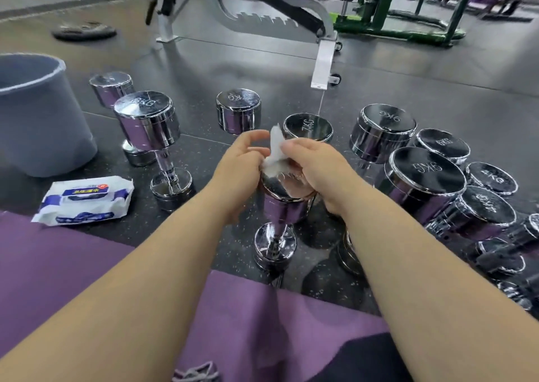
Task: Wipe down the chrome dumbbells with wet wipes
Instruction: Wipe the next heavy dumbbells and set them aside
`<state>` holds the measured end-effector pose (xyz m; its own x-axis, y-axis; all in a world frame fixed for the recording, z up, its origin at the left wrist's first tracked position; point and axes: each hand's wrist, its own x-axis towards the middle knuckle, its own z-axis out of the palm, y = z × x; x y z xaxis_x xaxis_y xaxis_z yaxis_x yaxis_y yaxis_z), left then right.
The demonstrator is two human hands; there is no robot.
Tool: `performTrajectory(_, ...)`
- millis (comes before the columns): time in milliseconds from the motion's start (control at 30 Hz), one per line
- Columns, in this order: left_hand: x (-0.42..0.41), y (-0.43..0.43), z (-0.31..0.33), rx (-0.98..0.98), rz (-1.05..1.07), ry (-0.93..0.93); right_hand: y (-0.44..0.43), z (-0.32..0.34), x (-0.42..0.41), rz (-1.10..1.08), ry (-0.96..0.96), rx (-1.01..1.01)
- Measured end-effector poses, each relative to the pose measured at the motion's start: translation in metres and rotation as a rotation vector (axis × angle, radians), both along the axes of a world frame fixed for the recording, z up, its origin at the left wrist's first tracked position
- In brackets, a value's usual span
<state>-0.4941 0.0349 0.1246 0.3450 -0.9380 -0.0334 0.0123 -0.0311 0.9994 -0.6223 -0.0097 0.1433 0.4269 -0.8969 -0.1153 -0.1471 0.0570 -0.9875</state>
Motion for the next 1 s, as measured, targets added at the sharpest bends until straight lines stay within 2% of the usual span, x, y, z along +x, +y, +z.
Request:
performTrajectory(67, 0.004, -0.002, -0.004, 0.034, 0.055, 0.049, -0.006, 0.0, -0.001, -0.002, 0.167, -0.029)
performTrajectory(100, 0.006, -0.003, -0.007, 0.066, 0.065, 0.062, -0.008, -0.002, -0.002, -0.071, 0.192, -0.014)
performTrajectory(133, 0.006, -0.003, -0.009, 0.1, 0.063, 0.071, -0.01, -0.004, -0.004, -0.151, 0.159, 0.037)
performTrajectory(200, 0.004, -0.002, -0.014, 0.15, 0.049, 0.04, -0.008, -0.019, -0.012, -0.218, -0.05, 0.246)
performTrajectory(267, 0.004, -0.003, -0.019, 0.155, 0.051, 0.016, 0.0, -0.035, -0.015, -0.142, -0.17, 0.442)
performTrajectory(333, 0.002, -0.004, -0.022, 0.163, 0.051, 0.009, 0.006, -0.043, -0.014, -0.13, -0.221, 0.472)
performTrajectory(433, 0.001, -0.005, -0.023, 0.159, 0.053, 0.017, 0.008, -0.044, -0.016, -0.232, -0.41, 0.402)
performTrajectory(500, 0.001, -0.005, -0.022, 0.16, 0.051, 0.015, 0.014, -0.041, -0.018, -0.273, -0.437, 0.327)
performTrajectory(633, -0.002, -0.002, -0.018, 0.168, 0.042, 0.025, 0.04, -0.045, -0.016, -0.362, -0.362, 0.243)
performTrajectory(800, -0.008, 0.006, -0.012, 0.14, 0.024, 0.025, 0.074, -0.066, 0.005, -0.542, -0.223, -0.035)
performTrajectory(867, -0.01, 0.008, -0.01, 0.153, 0.049, 0.062, 0.084, -0.075, 0.006, -0.544, -0.122, -0.047)
performTrajectory(933, -0.012, 0.011, -0.01, 0.164, 0.059, 0.078, 0.091, -0.07, 0.002, -0.58, -0.107, -0.056)
performTrajectory(1000, -0.013, 0.012, -0.01, 0.156, 0.042, 0.05, 0.089, -0.059, 0.0, -0.614, -0.075, -0.197)
